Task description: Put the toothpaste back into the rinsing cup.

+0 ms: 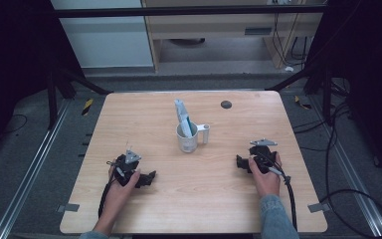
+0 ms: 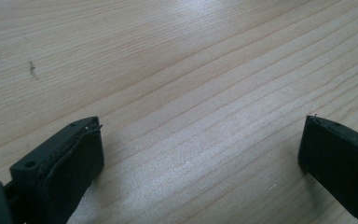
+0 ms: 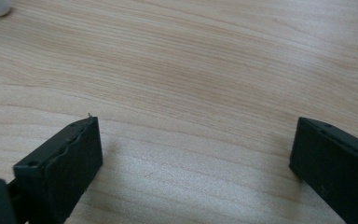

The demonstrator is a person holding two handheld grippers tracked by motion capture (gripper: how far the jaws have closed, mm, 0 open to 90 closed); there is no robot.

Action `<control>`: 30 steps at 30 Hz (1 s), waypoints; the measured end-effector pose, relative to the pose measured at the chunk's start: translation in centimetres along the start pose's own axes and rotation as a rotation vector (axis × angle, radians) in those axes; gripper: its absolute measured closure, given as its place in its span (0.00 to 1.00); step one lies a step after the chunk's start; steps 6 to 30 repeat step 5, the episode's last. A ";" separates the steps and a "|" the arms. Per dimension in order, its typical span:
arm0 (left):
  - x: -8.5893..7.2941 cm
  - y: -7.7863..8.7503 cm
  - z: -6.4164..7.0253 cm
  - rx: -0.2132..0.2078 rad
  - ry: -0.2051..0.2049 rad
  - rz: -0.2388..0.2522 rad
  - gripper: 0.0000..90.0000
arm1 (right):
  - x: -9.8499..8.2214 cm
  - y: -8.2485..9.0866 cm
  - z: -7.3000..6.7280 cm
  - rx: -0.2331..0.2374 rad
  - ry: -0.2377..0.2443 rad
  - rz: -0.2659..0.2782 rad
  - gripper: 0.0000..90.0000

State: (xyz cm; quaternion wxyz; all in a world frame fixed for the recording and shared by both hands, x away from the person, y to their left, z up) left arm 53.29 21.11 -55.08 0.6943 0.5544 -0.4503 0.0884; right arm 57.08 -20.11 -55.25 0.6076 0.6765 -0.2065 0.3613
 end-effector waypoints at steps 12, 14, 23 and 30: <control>0.0 0.0 0.0 0.001 -0.004 0.001 0.00 | 0.0 0.0 0.1 -0.005 -0.001 -0.002 0.02; 0.0 0.0 0.0 0.001 -0.004 0.001 0.00 | 0.0 0.0 0.1 -0.005 -0.001 -0.002 0.02; 0.0 0.0 0.0 0.001 -0.004 0.001 0.00 | 0.0 0.0 0.1 -0.005 -0.001 -0.002 0.02; 0.0 0.0 0.0 0.001 -0.004 0.001 0.00 | 0.0 0.0 0.1 -0.005 -0.001 -0.002 0.02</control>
Point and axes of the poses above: each handheld gripper's, and its own axes: y roughly backward along the jaws, x roughly out of its top, z roughly to its right, the point moved 6 cm from there along -y, roughly forward along the jaws, and after that the axes turned 1 degree about z, right-handed, at the moved point
